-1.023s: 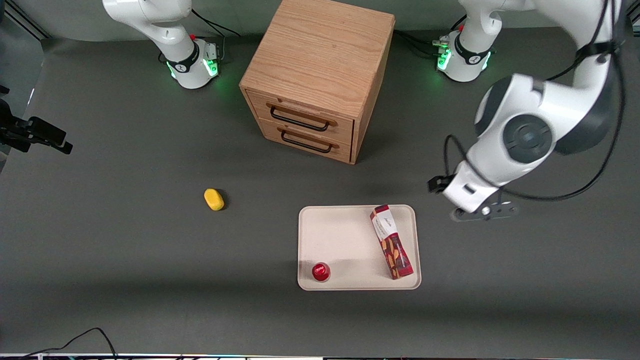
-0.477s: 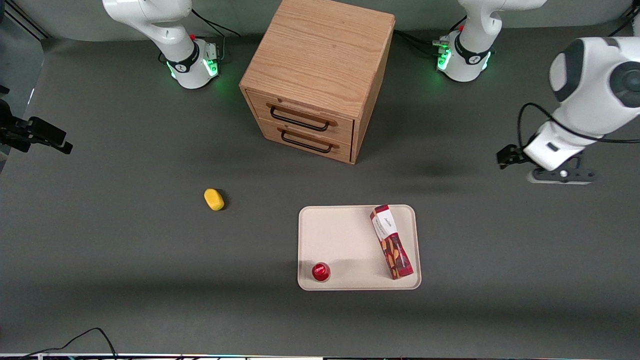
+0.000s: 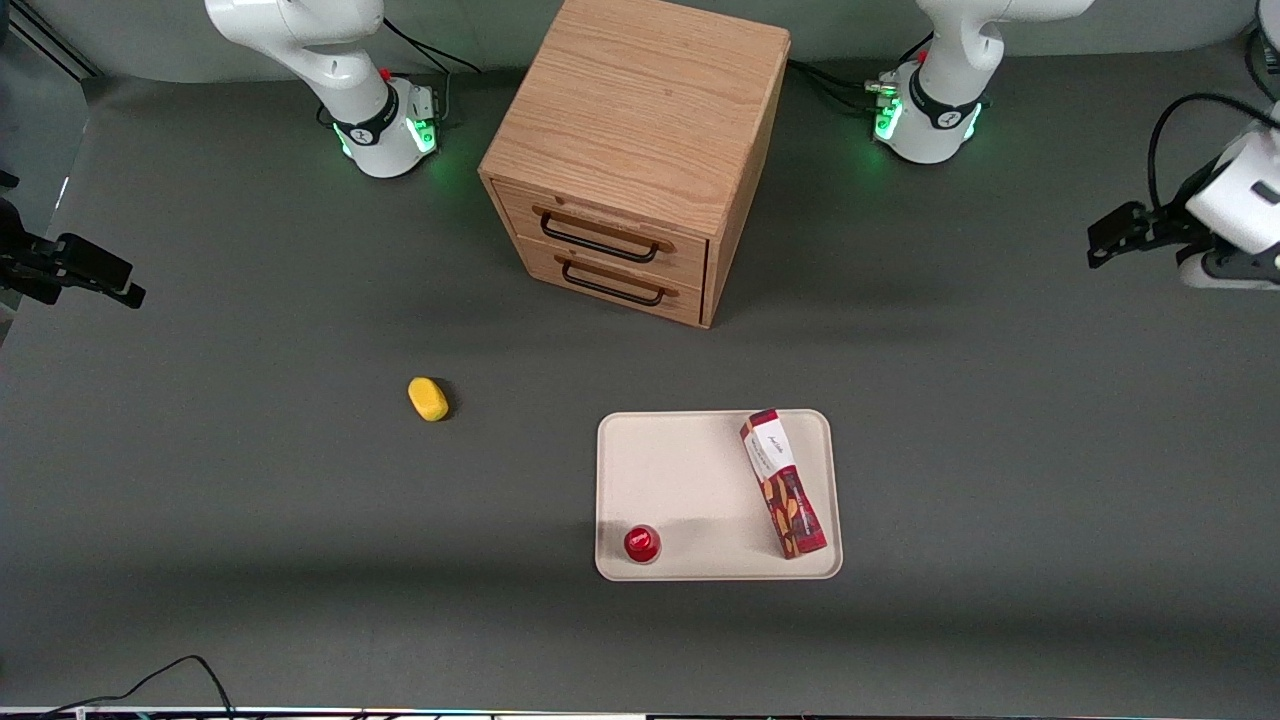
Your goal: Place red cookie box on tray
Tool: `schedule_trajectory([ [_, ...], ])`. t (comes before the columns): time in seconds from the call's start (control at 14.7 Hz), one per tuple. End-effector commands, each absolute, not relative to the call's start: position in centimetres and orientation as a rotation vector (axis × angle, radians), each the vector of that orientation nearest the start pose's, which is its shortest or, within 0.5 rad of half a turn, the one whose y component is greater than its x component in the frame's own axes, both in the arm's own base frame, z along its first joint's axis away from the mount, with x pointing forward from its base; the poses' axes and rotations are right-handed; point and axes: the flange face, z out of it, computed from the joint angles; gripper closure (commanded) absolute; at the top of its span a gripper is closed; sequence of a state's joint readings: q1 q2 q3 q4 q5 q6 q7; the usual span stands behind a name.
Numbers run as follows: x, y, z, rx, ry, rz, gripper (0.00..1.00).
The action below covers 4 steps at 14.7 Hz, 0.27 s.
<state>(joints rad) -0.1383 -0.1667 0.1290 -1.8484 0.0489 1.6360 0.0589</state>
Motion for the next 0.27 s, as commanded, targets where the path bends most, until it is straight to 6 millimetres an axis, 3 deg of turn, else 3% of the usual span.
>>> schedule_trajectory([
  [0.0, 50.58, -1.03, 60.15, -3.116, 0.137, 0.1, 0.0],
  [0.2, 50.44, -1.22, 60.79, -3.114, 0.141, 0.105, 0.0],
])
